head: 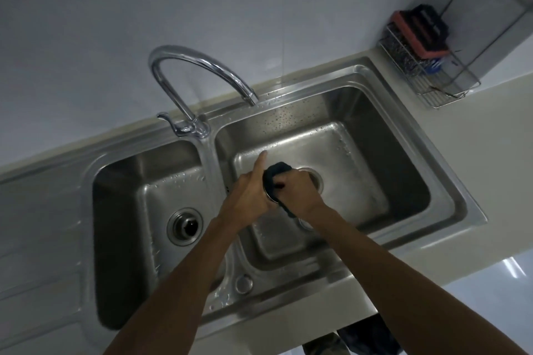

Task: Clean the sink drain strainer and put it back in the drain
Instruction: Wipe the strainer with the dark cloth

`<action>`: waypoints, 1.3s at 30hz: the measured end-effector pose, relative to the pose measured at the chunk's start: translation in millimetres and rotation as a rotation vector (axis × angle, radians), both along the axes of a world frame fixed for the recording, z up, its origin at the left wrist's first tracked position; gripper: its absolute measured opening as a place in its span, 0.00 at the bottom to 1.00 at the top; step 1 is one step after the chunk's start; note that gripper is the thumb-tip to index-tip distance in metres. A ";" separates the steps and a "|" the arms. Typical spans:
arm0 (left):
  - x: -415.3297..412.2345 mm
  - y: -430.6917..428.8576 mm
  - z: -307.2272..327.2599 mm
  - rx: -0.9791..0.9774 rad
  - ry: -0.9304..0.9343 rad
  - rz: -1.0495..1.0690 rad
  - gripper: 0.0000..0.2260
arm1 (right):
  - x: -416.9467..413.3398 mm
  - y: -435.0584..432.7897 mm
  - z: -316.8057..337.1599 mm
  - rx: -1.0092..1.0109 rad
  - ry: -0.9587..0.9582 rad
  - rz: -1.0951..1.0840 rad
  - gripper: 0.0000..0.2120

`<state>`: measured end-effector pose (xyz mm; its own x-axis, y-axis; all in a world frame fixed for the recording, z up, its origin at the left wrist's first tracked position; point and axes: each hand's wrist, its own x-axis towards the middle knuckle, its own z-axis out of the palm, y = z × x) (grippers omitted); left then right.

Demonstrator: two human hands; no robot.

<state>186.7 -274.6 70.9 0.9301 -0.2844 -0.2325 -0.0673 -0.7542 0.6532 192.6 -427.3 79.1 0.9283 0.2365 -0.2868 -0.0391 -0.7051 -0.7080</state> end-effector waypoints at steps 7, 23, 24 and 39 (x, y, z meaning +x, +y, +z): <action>0.1 1.0 23.2 0.105 -0.196 -0.072 0.47 | 19.3 16.8 31.1 -0.252 -0.018 0.177 0.06; 5.5 5.7 19.8 -0.194 -0.123 0.237 0.42 | 15.1 -40.2 40.6 1.056 0.647 -0.540 0.09; 6.1 4.6 21.4 -0.360 0.012 0.457 0.40 | 16.2 -38.0 42.3 1.026 0.572 -0.559 0.09; -0.2 -31.4 38.2 -1.331 0.837 1.050 0.24 | 8.9 7.0 30.8 0.056 -0.236 -0.465 0.06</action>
